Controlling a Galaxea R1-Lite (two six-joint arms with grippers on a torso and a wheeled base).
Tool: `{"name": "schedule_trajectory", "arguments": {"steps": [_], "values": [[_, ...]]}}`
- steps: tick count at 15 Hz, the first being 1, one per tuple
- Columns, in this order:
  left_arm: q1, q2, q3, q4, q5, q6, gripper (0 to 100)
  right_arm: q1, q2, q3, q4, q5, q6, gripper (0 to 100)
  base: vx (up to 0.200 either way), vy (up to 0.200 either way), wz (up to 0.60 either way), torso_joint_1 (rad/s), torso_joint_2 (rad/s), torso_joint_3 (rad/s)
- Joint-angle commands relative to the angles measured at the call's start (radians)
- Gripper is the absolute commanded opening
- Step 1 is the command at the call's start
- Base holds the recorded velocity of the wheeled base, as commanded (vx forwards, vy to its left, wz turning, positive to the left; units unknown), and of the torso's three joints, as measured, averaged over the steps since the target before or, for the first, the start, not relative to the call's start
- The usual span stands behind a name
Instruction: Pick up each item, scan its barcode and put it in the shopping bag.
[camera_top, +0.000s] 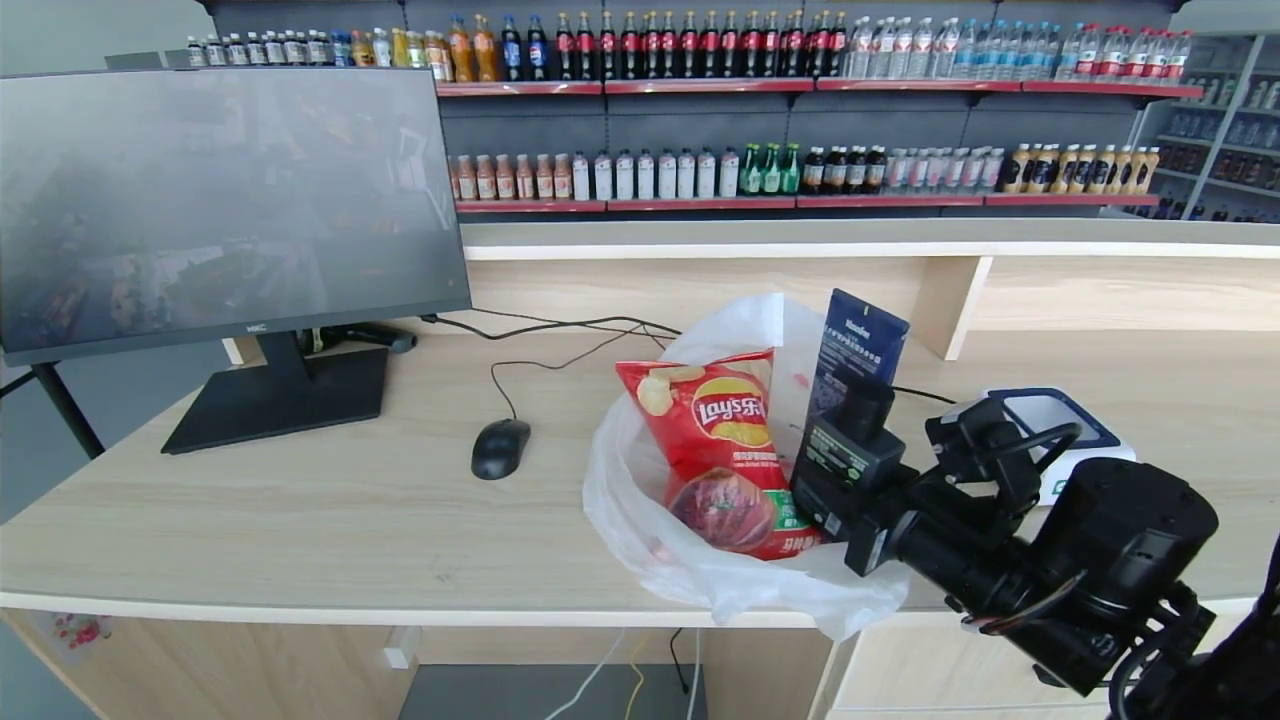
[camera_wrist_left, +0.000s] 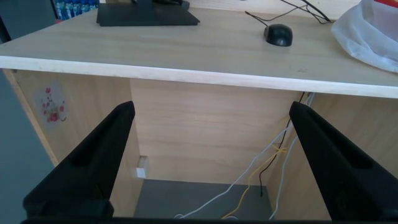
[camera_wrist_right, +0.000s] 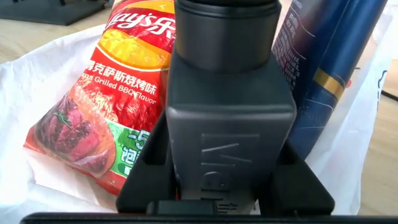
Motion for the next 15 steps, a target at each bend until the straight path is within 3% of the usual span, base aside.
{"name": "schedule_trajectory", "arguments": {"steps": [1, 8, 15], "values": [[0.000, 0.000, 0.000, 0.000, 0.000, -0.002, 100, 0.000, 0.001, 0.013, 0.002, 0.001, 0.000, 0, 0.000, 0.000, 0.00, 0.000, 0.00, 0.000], [0.000, 0.000, 0.000, 0.000, 0.000, -0.002, 100, -0.004, 0.007, -0.029, 0.002, 0.001, -0.002, 0, 0.000, 0.000, 0.00, 0.000, 0.00, 0.000], [0.000, 0.000, -0.001, 0.000, 0.000, -0.002, 100, -0.009, -0.047, 0.043, 0.002, -0.004, -0.002, 0, 0.000, 0.000, 0.00, 0.000, 0.00, 0.000]]}}
